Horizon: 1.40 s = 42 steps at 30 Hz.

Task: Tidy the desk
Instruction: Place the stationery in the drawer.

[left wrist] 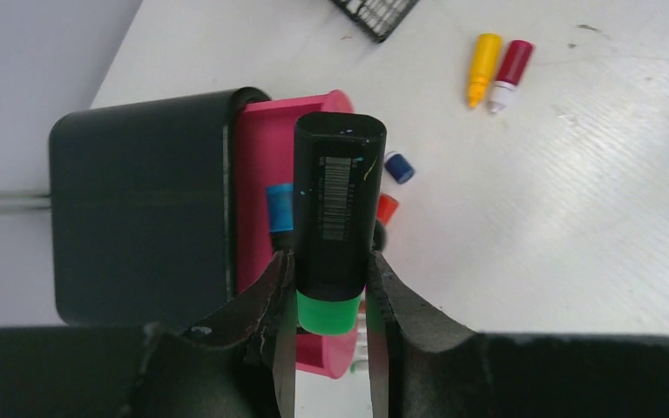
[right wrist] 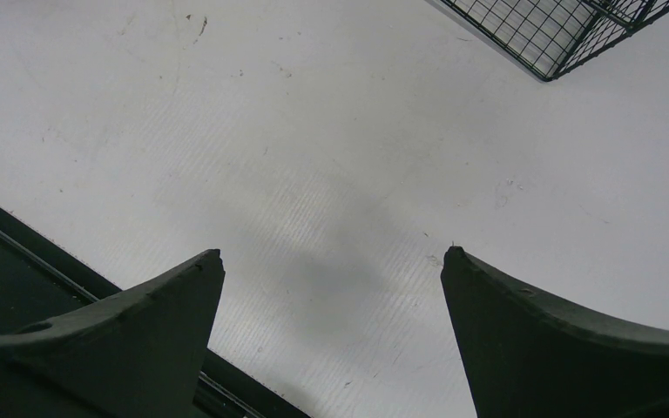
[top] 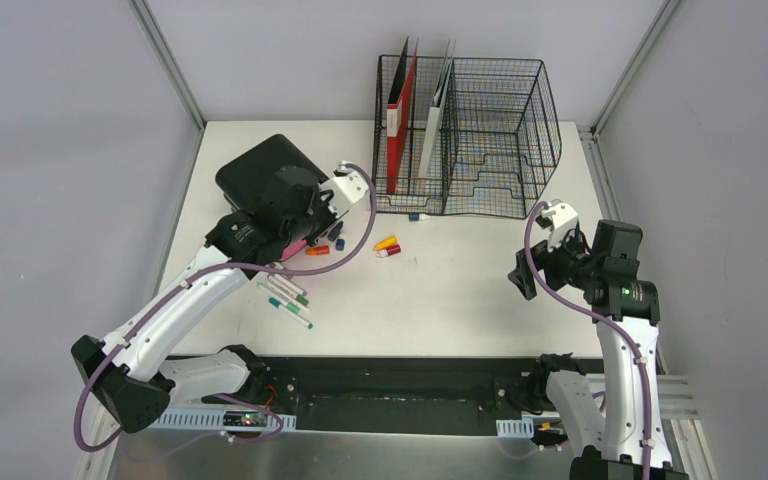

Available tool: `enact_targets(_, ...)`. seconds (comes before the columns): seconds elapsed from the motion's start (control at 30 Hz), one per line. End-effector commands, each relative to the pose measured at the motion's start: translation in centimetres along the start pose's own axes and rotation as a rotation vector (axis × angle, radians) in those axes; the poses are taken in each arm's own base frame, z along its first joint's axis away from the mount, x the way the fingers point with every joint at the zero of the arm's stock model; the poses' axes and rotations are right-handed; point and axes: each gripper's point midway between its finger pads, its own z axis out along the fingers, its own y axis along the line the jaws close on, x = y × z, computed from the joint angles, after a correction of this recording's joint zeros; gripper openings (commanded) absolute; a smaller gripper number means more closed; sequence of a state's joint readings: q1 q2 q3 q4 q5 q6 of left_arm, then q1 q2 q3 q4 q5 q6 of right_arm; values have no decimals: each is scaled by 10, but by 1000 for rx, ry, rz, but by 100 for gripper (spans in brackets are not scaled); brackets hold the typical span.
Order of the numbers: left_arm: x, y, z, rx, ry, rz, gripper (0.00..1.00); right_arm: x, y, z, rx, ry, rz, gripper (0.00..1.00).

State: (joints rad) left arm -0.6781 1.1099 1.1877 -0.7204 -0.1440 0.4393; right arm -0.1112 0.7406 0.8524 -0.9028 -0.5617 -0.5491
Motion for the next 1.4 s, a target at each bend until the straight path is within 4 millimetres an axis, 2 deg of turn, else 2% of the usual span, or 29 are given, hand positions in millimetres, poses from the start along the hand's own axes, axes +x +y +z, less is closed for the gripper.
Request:
enact_targets(0.0,-11,48,-2,-174,-13,12,0,-1,0,2,-6,-11,-23,99)
enact_targets(0.17,-2,63,6,-214,19,10,0,-1,0,3,-10,-11,-24,99)
enact_targets(0.57,18,75,27,-275,81,-3,0,-2,1,2,-13,-16,-29,99)
enact_targets(0.7,24,75,31,-282,95,-13,4,-2,2,2,-14,-18,-32,99)
enact_targets(0.97,39,76,36,-311,129,-30,24,-2,2,1,-14,-21,-37,99)
enact_targets(1.1,40,78,35,-331,132,-51,49,-2,2,1,-15,-22,-37,99)
enact_targets(1.2,37,80,31,-339,119,-70,63,-2,3,1,-16,-21,-36,99)
enact_targets(1.27,33,80,27,-338,103,-88,71,-2,3,1,-16,-21,-36,99)
enact_targets(1.37,25,77,18,-317,64,-119,77,-2,3,2,-18,-20,-34,99)
